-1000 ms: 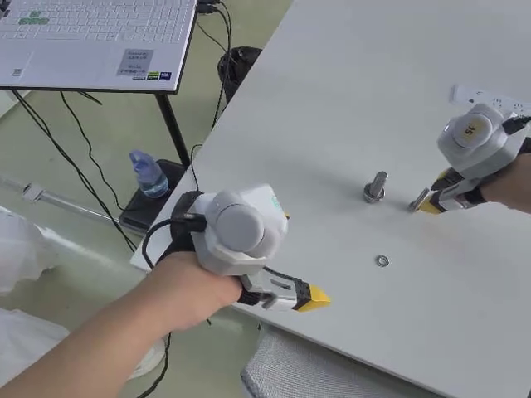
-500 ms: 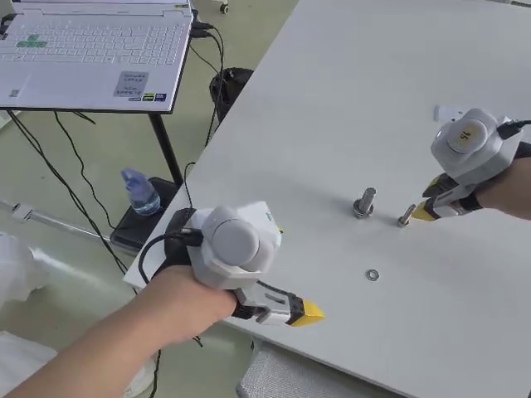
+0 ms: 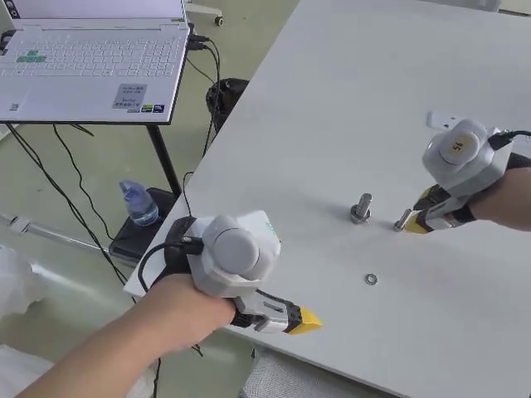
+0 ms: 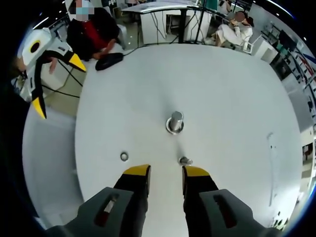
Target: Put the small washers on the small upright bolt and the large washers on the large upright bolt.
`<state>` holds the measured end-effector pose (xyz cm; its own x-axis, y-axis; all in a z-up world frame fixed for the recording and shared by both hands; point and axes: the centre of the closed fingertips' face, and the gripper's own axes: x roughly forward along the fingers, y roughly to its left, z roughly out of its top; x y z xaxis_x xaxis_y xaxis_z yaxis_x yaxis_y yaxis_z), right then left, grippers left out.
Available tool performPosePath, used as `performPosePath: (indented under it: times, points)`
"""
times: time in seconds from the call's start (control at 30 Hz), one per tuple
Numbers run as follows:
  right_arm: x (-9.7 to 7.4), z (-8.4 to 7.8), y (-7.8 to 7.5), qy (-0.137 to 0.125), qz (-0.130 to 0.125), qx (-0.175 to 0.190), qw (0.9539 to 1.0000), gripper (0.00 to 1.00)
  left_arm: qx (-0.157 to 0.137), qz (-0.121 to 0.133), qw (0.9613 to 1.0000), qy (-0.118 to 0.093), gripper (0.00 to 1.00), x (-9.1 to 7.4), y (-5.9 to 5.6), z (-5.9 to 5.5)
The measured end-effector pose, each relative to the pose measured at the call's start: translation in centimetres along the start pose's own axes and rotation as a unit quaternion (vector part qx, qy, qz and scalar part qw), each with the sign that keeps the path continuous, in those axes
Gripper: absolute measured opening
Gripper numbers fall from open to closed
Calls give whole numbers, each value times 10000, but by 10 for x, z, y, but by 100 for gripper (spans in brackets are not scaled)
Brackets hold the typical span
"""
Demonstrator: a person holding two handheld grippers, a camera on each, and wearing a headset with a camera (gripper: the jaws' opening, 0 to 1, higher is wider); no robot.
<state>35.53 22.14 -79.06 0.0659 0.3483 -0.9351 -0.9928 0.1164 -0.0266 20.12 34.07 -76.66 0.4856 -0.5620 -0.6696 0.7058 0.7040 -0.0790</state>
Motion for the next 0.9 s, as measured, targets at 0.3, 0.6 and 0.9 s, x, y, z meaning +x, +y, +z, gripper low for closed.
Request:
performPosePath:
  times: [0.3, 0.6, 0.9]
  points:
    - [-2, 1, 30, -61, 254, 16, 9997, 28, 23, -19, 10000, 13, 78, -3, -3, -3]
    - [3, -8, 54, -21, 392, -8, 9992, 29, 69, -48, 10000, 39, 77, -3, -7, -4]
    - [8, -13, 66, -75, 385, -17, 9992, 30, 70, -54, 10000, 34, 77, -3, -10, -3]
